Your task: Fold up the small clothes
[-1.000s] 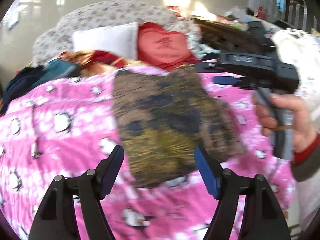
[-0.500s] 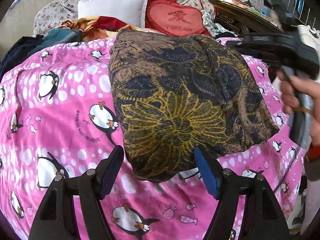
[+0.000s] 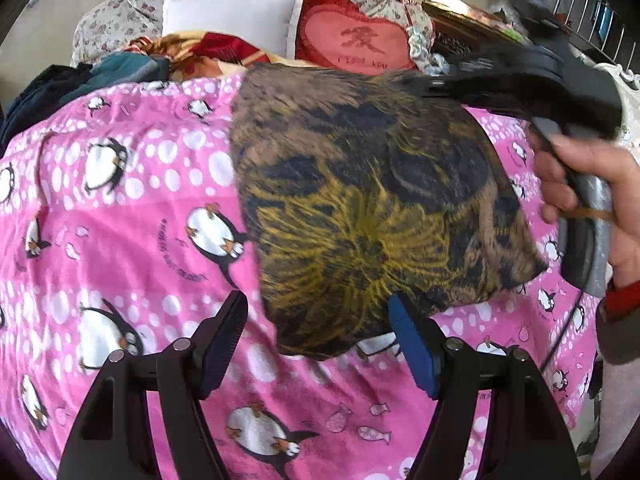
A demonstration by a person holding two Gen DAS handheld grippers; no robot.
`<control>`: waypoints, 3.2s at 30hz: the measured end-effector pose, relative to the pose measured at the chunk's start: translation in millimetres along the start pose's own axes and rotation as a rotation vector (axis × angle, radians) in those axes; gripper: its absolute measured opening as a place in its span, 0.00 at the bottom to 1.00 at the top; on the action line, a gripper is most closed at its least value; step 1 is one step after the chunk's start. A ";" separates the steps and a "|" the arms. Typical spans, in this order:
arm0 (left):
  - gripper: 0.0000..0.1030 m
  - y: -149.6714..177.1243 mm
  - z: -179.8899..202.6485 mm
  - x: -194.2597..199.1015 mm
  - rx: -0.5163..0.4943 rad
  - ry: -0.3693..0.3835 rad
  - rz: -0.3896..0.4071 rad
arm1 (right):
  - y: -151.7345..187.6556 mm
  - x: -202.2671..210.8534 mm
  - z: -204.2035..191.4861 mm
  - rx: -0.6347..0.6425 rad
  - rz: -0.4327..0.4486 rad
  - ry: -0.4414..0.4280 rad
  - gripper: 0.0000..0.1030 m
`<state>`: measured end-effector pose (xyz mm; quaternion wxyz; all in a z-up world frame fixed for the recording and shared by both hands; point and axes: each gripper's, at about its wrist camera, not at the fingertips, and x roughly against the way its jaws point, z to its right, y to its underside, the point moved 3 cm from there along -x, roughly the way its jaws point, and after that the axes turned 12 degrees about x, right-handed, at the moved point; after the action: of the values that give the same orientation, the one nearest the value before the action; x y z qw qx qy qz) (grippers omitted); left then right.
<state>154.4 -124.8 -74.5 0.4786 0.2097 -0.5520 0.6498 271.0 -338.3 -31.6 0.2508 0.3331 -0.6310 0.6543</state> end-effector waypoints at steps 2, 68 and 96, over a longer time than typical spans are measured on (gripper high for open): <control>0.70 -1.9 -5.3 -2.2 0.024 -0.001 -0.001 | 6.1 15.0 10.6 -0.019 0.049 -0.002 0.13; 1.00 -54.1 -22.7 -69.3 0.156 0.040 -0.050 | 133.3 11.7 0.9 -0.178 0.067 -0.270 0.62; 0.11 89.7 -59.3 114.1 0.039 0.069 -0.018 | 201.6 112.1 -130.9 -0.072 -0.061 -0.625 0.22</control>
<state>41.2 -19.8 -47.4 0.4991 0.2014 -0.5206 0.6628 31.4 -234.4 -77.7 0.0761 0.5277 -0.6900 0.4895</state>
